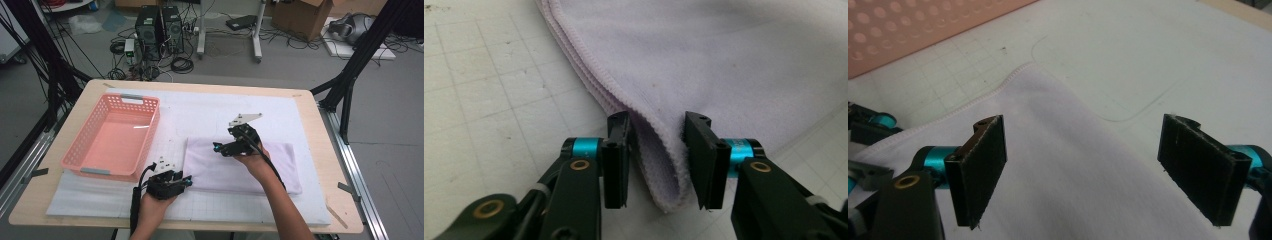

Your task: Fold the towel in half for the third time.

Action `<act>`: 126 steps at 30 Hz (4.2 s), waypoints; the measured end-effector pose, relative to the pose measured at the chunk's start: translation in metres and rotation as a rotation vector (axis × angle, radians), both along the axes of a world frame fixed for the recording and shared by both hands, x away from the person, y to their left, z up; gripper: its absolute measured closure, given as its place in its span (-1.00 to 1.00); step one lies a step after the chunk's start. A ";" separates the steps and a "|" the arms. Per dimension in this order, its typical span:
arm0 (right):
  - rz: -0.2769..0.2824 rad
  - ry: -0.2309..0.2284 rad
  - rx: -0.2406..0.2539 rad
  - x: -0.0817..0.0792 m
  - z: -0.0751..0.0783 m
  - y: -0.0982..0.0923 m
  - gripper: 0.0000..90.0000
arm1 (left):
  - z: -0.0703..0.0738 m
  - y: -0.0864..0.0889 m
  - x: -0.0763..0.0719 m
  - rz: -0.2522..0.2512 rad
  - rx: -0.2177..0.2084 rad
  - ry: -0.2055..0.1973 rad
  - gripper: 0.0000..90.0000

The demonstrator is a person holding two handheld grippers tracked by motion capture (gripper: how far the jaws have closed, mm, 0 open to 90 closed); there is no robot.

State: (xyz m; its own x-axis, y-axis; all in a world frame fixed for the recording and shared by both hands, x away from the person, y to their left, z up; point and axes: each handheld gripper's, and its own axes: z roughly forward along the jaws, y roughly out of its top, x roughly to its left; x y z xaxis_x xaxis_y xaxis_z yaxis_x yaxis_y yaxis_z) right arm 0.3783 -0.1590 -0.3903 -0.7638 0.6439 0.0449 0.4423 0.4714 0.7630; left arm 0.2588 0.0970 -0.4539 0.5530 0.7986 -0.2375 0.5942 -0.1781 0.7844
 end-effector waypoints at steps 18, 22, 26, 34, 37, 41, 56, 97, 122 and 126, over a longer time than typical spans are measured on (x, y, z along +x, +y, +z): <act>0.112 0.117 -0.128 0.042 -0.031 0.077 0.01 | -0.002 0.004 0.003 -0.009 -0.083 0.066 0.72; 0.144 0.119 -0.169 0.046 -0.037 0.085 0.21 | -0.002 0.005 0.004 -0.012 -0.089 0.071 0.72; 0.130 0.122 -0.179 0.046 -0.035 0.087 0.77 | -0.001 0.005 0.004 -0.024 -0.065 0.065 0.78; 0.167 0.092 -0.141 0.040 -0.029 0.096 0.86 | 0.008 0.022 -0.001 -0.010 -0.098 0.093 0.81; 0.189 0.070 -0.103 0.037 -0.023 0.098 0.86 | 0.016 0.029 -0.004 -0.015 -0.138 0.078 0.81; 0.205 0.055 -0.015 0.032 -0.009 0.094 0.87 | 0.029 0.032 -0.007 -0.029 -0.200 0.050 0.81; 0.181 -0.011 0.137 0.021 0.036 0.028 0.87 | 0.068 -0.030 0.009 -0.162 -0.281 -0.024 0.81; -0.094 0.002 0.054 0.016 -0.013 -0.118 0.86 | 0.051 -0.096 0.022 -0.262 -0.207 -0.156 -0.03; -0.268 -0.020 0.156 -0.092 -0.025 -0.171 -0.19 | 0.023 -0.029 0.014 -0.192 -0.189 -0.180 -0.12; -0.238 0.034 0.167 -0.099 -0.036 -0.160 -0.26 | 0.023 -0.024 0.012 -0.197 -0.183 -0.185 -0.13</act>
State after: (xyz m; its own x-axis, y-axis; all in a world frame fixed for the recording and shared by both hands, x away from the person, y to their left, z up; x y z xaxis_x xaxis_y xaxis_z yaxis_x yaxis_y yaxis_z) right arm 0.2791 -0.3192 -0.4259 -0.5883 0.7866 0.1877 0.5518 0.2207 0.8042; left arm 0.2704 0.0725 -0.4314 0.7397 0.6253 -0.2485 0.4068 -0.1213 0.9054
